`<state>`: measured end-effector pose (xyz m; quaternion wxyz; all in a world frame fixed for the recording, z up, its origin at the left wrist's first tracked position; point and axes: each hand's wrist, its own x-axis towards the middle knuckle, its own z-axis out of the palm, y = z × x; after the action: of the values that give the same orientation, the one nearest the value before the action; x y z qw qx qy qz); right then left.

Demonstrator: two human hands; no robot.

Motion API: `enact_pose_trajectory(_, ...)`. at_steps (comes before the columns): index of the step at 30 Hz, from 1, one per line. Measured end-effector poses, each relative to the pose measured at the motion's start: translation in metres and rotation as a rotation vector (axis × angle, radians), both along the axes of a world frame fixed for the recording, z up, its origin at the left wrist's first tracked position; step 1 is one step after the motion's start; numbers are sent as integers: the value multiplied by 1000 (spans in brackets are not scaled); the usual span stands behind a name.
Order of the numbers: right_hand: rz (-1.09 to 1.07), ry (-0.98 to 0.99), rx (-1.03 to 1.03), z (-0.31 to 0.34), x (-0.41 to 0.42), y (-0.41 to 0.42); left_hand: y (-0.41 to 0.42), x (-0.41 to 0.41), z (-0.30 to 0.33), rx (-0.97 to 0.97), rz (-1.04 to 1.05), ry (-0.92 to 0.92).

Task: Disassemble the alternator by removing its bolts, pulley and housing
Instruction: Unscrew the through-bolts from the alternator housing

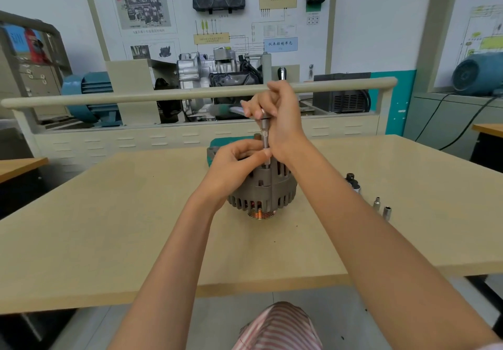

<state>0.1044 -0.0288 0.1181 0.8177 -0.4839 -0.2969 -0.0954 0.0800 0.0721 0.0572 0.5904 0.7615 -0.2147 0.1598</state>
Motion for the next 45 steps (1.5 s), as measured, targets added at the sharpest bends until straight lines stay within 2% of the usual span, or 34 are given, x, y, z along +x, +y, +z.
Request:
enact_pose_trajectory(2,156,45,63,1,2,-3,1,0,1,-11,9,10)
enact_pose_trajectory(3,168,54,77,1,1,-3,1,0,1,-12,15,12)
enact_pose_trajectory(5,41,27,41,-2,-2,0,1,1,0,-3,22,7)
enact_pose_trajectory(7,-264,-139,-83,-9,-10,7,1,0,0,3,22,-10)
enact_pose_trajectory(10,-1117,-605,-524,-29,-14,18,1,0,-1,3,62,-29)
enact_pose_trajectory(11,-1312,-631,-624,-33,-14,19,1,0,-2,4,76,-28)
enact_pose_trajectory(12,-1403,-591,-662,-34,-15,19,0,1,-2,4,83,-30)
enact_pose_trajectory(14,-1400,-532,-642,-33,-16,15,-1,0,-1,8,79,-43)
enact_pose_trajectory(20,-1114,-472,-476,-24,-15,10,-4,-3,0,12,22,-58)
enact_pose_trajectory(22,-951,-424,-388,-21,-13,9,-4,-2,0,11,16,-50)
enact_pose_trajectory(26,-486,-204,-149,-10,-15,6,-5,0,0,14,18,-22)
enact_pose_trajectory(28,-311,-154,-118,-6,-12,3,-5,-1,1,20,11,-17)
enact_pose_trajectory(33,41,-49,-34,0,-2,-3,-1,-4,2,-18,-38,11)
enact_pose_trajectory(36,147,-18,22,0,-1,-6,0,-2,1,-12,-23,16)
enact_pose_trajectory(38,80,-22,16,0,-2,-4,-1,-1,1,-19,-3,4)
enact_pose_trajectory(41,-189,-73,-45,-7,-6,3,-1,0,-1,-13,19,-15)
enact_pose_trajectory(43,-534,-246,-257,-14,-12,8,-1,1,-1,-10,39,-32)
enact_pose_trajectory(45,-1005,-452,-614,-24,-16,12,-1,1,-2,-13,81,-32)
